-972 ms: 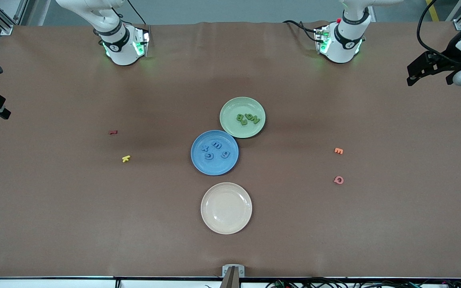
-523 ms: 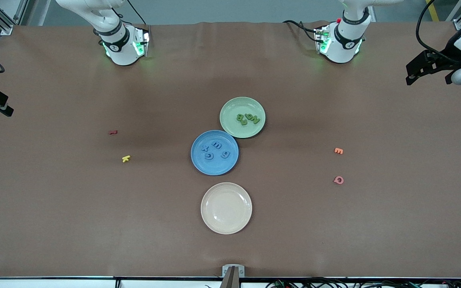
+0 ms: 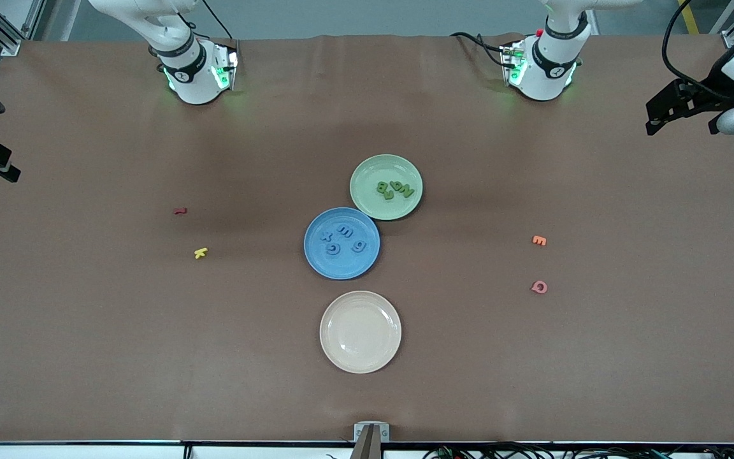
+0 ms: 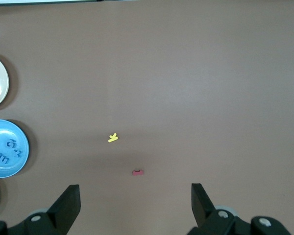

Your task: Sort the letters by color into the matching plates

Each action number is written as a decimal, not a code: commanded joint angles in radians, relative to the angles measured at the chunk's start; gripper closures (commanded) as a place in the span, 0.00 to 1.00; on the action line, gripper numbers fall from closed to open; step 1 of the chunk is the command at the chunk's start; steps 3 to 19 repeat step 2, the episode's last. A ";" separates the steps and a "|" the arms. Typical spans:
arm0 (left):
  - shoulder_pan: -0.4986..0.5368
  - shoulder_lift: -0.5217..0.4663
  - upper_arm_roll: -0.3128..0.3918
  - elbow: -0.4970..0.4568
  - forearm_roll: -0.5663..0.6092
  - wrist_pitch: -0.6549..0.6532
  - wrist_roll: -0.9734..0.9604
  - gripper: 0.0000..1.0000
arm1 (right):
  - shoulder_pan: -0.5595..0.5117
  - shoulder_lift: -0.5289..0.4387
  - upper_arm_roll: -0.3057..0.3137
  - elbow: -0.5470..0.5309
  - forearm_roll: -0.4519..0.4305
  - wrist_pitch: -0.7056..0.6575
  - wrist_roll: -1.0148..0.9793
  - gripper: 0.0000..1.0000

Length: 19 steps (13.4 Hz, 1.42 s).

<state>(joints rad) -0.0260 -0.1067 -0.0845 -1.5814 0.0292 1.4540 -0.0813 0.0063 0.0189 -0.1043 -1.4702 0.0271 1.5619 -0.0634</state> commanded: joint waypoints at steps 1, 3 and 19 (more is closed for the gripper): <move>0.005 -0.004 0.000 0.015 -0.017 -0.015 0.012 0.00 | -0.017 0.019 0.014 0.037 -0.013 -0.019 0.001 0.00; 0.005 -0.002 0.000 0.020 -0.017 -0.015 0.008 0.00 | -0.017 0.019 0.014 0.037 -0.013 -0.020 0.001 0.00; 0.005 -0.002 0.000 0.020 -0.017 -0.015 0.008 0.00 | -0.017 0.019 0.014 0.037 -0.013 -0.020 0.001 0.00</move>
